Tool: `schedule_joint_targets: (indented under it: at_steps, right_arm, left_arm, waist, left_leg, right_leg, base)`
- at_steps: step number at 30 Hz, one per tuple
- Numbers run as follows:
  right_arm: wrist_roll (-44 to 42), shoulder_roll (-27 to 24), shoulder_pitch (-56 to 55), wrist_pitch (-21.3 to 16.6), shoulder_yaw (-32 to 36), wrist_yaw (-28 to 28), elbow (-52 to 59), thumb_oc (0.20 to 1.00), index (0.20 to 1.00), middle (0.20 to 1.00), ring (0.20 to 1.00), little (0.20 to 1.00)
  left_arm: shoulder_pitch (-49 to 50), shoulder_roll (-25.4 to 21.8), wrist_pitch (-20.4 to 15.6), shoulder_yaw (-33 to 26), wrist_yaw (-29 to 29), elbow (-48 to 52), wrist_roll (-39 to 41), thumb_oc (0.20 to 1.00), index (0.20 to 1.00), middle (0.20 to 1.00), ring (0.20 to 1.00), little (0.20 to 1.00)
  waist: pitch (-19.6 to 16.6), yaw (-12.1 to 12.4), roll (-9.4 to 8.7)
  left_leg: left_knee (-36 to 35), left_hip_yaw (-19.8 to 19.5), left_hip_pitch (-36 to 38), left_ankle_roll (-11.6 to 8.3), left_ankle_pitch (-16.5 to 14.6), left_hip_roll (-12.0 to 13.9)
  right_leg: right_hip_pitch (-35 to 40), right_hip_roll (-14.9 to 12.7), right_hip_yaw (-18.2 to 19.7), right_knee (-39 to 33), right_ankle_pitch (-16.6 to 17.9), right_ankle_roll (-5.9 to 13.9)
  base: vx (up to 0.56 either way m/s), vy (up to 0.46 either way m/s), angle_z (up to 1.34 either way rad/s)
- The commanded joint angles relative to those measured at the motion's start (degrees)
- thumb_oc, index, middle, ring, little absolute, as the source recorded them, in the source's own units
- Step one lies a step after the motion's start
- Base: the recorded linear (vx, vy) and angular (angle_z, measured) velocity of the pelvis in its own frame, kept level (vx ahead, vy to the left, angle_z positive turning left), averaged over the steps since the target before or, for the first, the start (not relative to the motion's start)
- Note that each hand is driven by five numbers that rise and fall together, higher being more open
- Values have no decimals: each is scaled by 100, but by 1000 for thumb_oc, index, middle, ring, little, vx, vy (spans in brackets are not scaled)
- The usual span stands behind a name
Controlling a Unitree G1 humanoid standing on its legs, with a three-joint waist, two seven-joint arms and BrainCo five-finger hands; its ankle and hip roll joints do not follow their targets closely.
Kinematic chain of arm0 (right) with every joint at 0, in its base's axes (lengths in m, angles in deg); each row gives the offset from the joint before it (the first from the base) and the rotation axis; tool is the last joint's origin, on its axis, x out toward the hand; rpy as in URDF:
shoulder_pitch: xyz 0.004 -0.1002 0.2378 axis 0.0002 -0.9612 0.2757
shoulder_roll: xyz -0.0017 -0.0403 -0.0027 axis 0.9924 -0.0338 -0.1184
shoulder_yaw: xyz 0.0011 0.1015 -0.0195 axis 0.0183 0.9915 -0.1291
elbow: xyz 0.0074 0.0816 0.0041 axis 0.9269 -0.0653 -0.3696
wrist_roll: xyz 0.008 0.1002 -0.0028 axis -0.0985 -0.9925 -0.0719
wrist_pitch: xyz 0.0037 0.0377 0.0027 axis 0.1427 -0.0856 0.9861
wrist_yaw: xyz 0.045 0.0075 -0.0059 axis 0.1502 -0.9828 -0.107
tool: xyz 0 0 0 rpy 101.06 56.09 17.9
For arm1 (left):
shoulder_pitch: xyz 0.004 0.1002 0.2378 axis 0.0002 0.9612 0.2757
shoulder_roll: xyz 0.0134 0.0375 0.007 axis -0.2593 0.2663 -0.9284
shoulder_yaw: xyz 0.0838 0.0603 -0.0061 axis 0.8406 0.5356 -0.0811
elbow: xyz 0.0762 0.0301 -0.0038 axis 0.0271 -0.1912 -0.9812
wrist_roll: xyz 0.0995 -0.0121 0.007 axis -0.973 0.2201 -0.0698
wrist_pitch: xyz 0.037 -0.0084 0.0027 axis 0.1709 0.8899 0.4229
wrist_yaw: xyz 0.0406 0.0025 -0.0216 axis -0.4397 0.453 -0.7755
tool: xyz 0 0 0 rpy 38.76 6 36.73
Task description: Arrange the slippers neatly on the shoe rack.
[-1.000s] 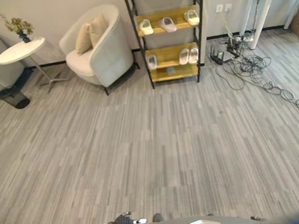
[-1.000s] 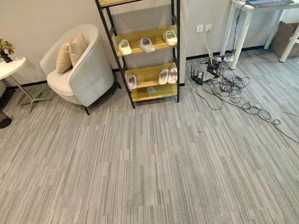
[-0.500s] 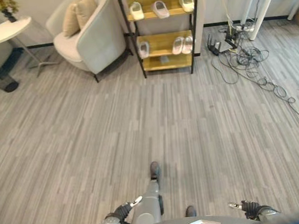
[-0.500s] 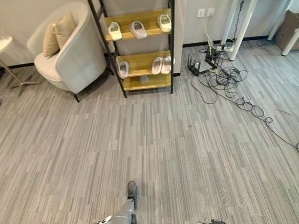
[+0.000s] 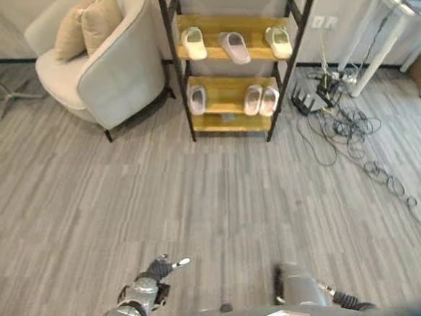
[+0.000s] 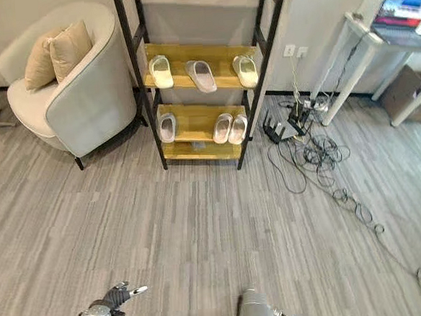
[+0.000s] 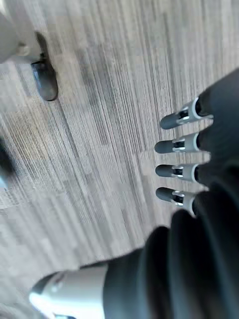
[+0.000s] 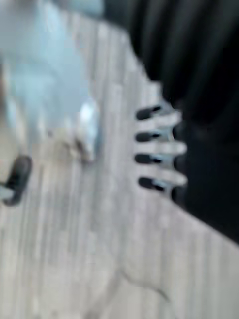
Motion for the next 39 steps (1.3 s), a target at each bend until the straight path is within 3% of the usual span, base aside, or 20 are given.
schedule_joint_targets:
  at_steps: [1,3,4,5,6,7,8,9,13,14,15,16,18,26,30,39]
  right_arm:
    - [136,-148,16,4,103,50,-155,1000,1000,1000,1000,1000]
    - [123,-176,-70,49,126,93,-233,1000,1000,1000,1000,1000]
    - [96,-203,-108,69,130,97,-253,1000,1000,1000,1000,1000]
    - [72,-271,-103,66,141,97,-235,1000,1000,1000,1000,1000]
    - [71,-273,-103,66,141,98,-236,1000,1000,1000,1000,1000]
    - [-19,-336,-22,30,152,77,-161,1000,1000,1000,1000,1000]
    - [-175,-411,120,-23,139,25,-33,1000,1000,1000,1000,1000]
    - [-242,-470,216,-44,161,-2,-1,1000,1000,1000,1000,1000]
    - [-276,-495,272,-79,198,-50,-5,1000,1000,1000,1000,1000]
    - [-204,-478,257,-103,148,-59,3,1000,1000,1000,1000,1000]
    - [-204,-478,257,-103,148,-59,3,1000,1000,1000,1000,1000]
    - [-119,-443,253,-127,51,-83,30,1000,1000,1000,1000,1000]
    - [-36,-401,250,-137,-8,-87,15,1000,1000,1000,1000,1000]
    - [138,-228,-21,-35,71,-24,-102,1000,1000,1000,1000,1000]
    - [197,-235,-21,21,138,-10,-73,1000,1000,1000,1000,1000]
    - [248,-204,36,50,128,6,34,1000,1000,1000,1000,1000]
  left_arm:
    - [211,153,-52,-338,84,-117,350,1000,1000,1000,1000,1000]
    - [332,242,-25,-453,142,-278,376,1000,1000,1000,1000,1000]
    - [435,283,8,-424,155,-306,265,1000,1000,1000,1000,1000]
    - [528,281,29,-445,155,-266,258,1000,1000,1000,1000,1000]
    - [530,283,31,-445,155,-263,258,1000,1000,1000,1000,1000]
    - [450,268,35,-428,161,-154,328,1000,1000,1000,1000,1000]
    - [368,244,18,-389,123,-21,428,1000,1000,1000,1000,1000]
    - [339,260,17,-372,110,8,468,1000,1000,1000,1000,1000]
    - [365,318,9,-364,90,7,502,1000,1000,1000,1000,1000]
    - [393,334,2,-375,75,-17,533,1000,1000,1000,1000,1000]
    - [393,334,2,-375,75,-16,533,1000,1000,1000,1000,1000]
    - [390,334,-7,-363,61,-28,590,1000,1000,1000,1000,1000]
    - [390,335,-9,-362,48,-69,590,1000,1000,1000,1000,1000]
    - [643,316,35,-423,30,-236,257,1000,1000,1000,1000,1000]
    - [578,281,16,-358,-9,-116,194,1000,1000,1000,1000,1000]
    - [412,294,-59,-152,-61,134,65,1000,1000,1000,1000,1000]
  waist:
    - [180,-85,26]
    - [60,-110,-7]
    - [-69,-94,-14]
    - [-120,-55,32]
    - [-121,-73,40]
    - [-28,2,-6]
    - [116,36,-149]
    - [129,62,-195]
    - [68,169,-214]
    - [19,252,-147]
    - [27,256,-149]
    - [28,392,-24]
    - [49,465,25]
    - [-193,509,-50]
    - [-311,473,-70]
    - [-376,424,-96]
  left_leg:
    - [288,-239,-168,-500,-5,461]
    - [321,-678,7,-613,-9,608]
    - [489,-920,44,-715,36,797]
    - [999,-1039,-68,-866,385,984]
    - [1024,-1059,-83,-867,370,985]
    - [1956,-1036,-626,-892,988,902]
    - [2736,-692,-1241,-691,1316,851]
    - [2870,-256,-1525,-658,1292,923]
    - [2200,105,-1788,-680,932,838]
    - [1301,160,-1873,-808,1057,886]
    - [1296,164,-1861,-808,1058,887]
    - [728,-13,-2111,-897,1505,926]
    - [494,-110,-2238,-942,1671,940]
    - [553,-117,-1867,-929,1322,734]
    - [671,123,-1795,-774,1020,548]
    - [814,398,-1765,-563,684,277]
  right_leg:
    - [948,-225,391,-747,843,503]
    - [936,-47,858,-723,921,461]
    - [1012,120,885,-544,807,330]
    - [1148,286,763,-364,548,180]
    - [1147,285,743,-355,537,178]
    - [1399,310,630,-256,292,33]
    - [1628,328,544,-191,175,-147]
    - [1788,334,482,-176,66,-226]
    - [2021,338,541,-256,-70,-226]
    - [2200,384,580,-343,-203,-200]
    - [2207,383,583,-344,-203,-200]
    - [2379,491,661,-376,-341,-206]
    - [2521,535,771,-344,-461,-203]
    - [2850,141,1047,-566,-364,36]
    - [2820,-224,1147,-592,-146,266]
    - [2636,-633,1181,-565,176,516]
  base:
    - [523,-241,97]
    - [511,-367,158]
    - [591,-582,126]
    - [384,-432,81]
    - [258,-364,71]
    - [148,-381,145]
    - [247,-511,146]
    - [231,-392,117]
    - [248,-79,-7]
    - [219,13,-60]
    - [393,61,-70]
    - [181,44,-51]
    - [237,76,-52]
    - [253,175,-63]
    - [105,221,-12]
    - [28,161,-9]
